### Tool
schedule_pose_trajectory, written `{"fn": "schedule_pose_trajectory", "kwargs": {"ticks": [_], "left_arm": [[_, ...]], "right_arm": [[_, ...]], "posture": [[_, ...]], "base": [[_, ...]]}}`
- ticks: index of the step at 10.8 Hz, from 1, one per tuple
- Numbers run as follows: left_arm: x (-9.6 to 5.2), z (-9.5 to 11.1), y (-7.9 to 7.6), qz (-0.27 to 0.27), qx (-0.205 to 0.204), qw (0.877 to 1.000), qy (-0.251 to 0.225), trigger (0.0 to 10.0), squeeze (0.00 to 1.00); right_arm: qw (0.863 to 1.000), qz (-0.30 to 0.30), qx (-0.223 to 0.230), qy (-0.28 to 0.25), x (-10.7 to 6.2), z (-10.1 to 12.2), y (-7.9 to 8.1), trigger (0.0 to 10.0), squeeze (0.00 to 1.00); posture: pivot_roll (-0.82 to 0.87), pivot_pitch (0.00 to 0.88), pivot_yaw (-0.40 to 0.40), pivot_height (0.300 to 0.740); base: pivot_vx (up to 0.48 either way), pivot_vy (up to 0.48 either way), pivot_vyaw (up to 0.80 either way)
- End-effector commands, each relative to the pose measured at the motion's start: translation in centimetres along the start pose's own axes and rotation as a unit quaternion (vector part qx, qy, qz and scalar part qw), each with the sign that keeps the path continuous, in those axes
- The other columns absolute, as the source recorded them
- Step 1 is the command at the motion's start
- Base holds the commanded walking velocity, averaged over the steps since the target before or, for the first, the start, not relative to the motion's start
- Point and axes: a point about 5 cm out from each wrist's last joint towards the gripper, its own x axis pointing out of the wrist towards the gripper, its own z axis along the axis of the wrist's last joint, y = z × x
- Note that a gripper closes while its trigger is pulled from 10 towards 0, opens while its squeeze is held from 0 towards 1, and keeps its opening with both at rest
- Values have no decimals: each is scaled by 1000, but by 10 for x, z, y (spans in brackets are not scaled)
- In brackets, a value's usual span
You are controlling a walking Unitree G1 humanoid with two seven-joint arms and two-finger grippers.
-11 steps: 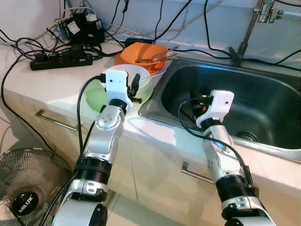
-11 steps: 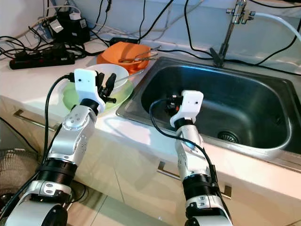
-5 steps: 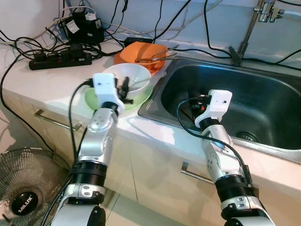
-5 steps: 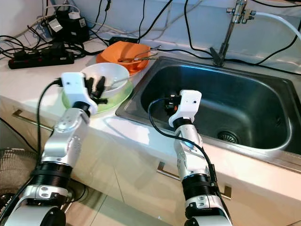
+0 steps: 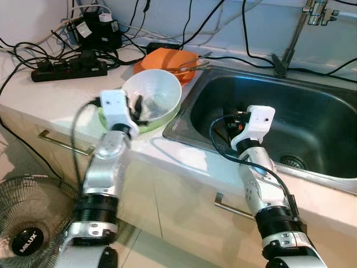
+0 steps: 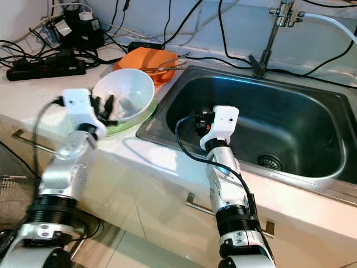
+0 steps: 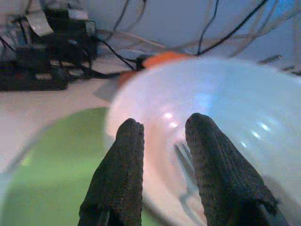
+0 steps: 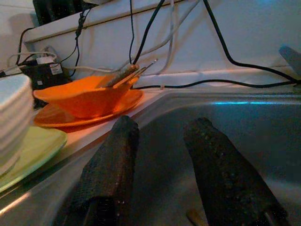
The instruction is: Kitchen organization
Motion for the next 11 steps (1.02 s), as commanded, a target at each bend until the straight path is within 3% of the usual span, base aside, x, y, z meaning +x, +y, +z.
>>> {"fn": "schedule_pose_trajectory", "kwargs": {"ticks": [1,4,6,7,8,10,11], "left_arm": [[4,21,0,4,7,999,-34,10000,0],[7,68,-19,-24,-1,994,-108,10000,0],[4,83,-24,-43,20,990,-134,10000,0],[-4,95,-37,-100,78,977,-173,10000,0],[-13,100,-52,-160,109,962,-192,10000,0],[-24,85,-72,-242,193,933,-182,10000,0],[-34,66,-83,-305,286,893,-165,10000,0]], "right_arm": [[1000,-4,1,-11,5,8,-1,10000,0],[1000,-12,-1,-15,8,11,-5,10000,0],[1000,-14,-2,-17,8,12,-7,10000,0],[1000,-17,-1,-17,8,11,-7,10000,0],[1000,-17,-1,-17,8,11,-7,10000,0],[1000,-23,-1,-16,8,10,-9,10000,0],[999,-29,-2,-16,8,10,-13,10000,0]], "posture": [[162,45,29,740],[164,46,29,740],[163,46,31,740],[166,46,31,740],[172,47,31,740],[173,49,32,740],[174,52,32,740]], "base": [[0,0,0],[0,0,0],[0,0,0],[0,0,0],[0,0,0],[0,0,0],[0,0,0]]}}
